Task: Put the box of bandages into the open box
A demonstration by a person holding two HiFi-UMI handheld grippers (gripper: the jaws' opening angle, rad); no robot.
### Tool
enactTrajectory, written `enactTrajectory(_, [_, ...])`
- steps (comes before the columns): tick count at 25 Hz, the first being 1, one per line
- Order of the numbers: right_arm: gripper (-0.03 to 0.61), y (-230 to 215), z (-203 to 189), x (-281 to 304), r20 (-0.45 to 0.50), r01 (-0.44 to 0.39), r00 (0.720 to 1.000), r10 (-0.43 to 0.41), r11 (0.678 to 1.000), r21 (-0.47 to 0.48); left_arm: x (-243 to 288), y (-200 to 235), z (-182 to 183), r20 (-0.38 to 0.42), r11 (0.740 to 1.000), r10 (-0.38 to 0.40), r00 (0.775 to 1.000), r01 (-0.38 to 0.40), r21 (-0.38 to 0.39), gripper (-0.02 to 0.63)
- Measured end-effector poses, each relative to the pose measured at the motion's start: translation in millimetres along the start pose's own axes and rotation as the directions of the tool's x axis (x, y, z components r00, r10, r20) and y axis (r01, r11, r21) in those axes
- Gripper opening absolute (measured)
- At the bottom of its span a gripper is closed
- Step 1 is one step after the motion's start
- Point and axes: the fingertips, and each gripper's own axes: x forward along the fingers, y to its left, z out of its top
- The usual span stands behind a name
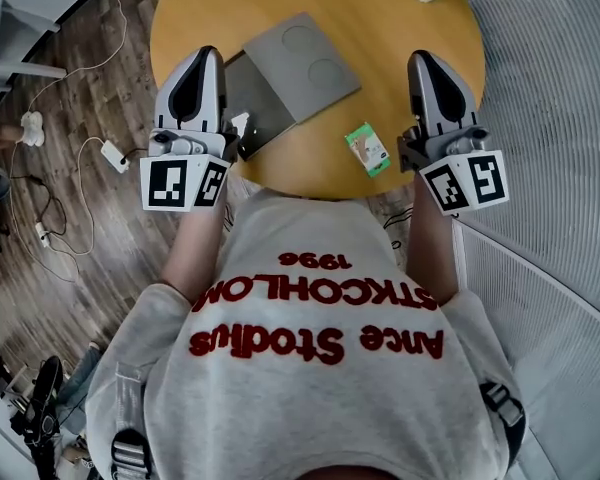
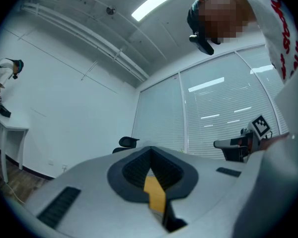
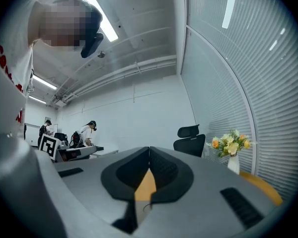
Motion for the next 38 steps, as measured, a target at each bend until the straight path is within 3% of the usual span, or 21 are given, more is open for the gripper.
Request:
enactTrajectory(11, [0.006,-10,-9,-6,-0.018,-0.01,1.0,0.01,1.0,-0.013,7,-13,-19,-0.019,1.0,-0.022,1.0,0.022,-0.003,0.006])
enactTrajectory(19, [0.006,-16,-49,-14,-0.097,0.01,0.995,-0.008,1.0,0.02,12,-36,-57,-0.09,0.997,-0.073,0.993,0.072,-0.022,0.006])
enactTrajectory(25, [0.006,-20,-99,-30,-0.2,0.034,0.979,-0.03,0.999,0.015,12,-56,-93,-0.166,0.994,-0.111,0.98,0.106,-0.038,0.006])
enactTrajectory(29, [0.018,-21,-137,-35,-0.314,0.018,0.949,0.0,0.998,0.053,18,-63,-109,-0.204,0.991,-0.127,0.971,0.117,-0.062,0.006])
enactTrajectory(31, [0.092,-20,-156,-41,-0.388,0.011,0.921,0.018,0.997,0.073,19,-67,-110,-0.22,0.99,-0.13,0.967,0.117,-0.072,0.006])
enactTrajectory(38, [0.237,-17,-236,-62,-0.584,0.035,0.81,0.057,0.989,0.144,17,-74,-134,-0.291,0.989,-0.138,0.947,0.113,-0.1,0.006])
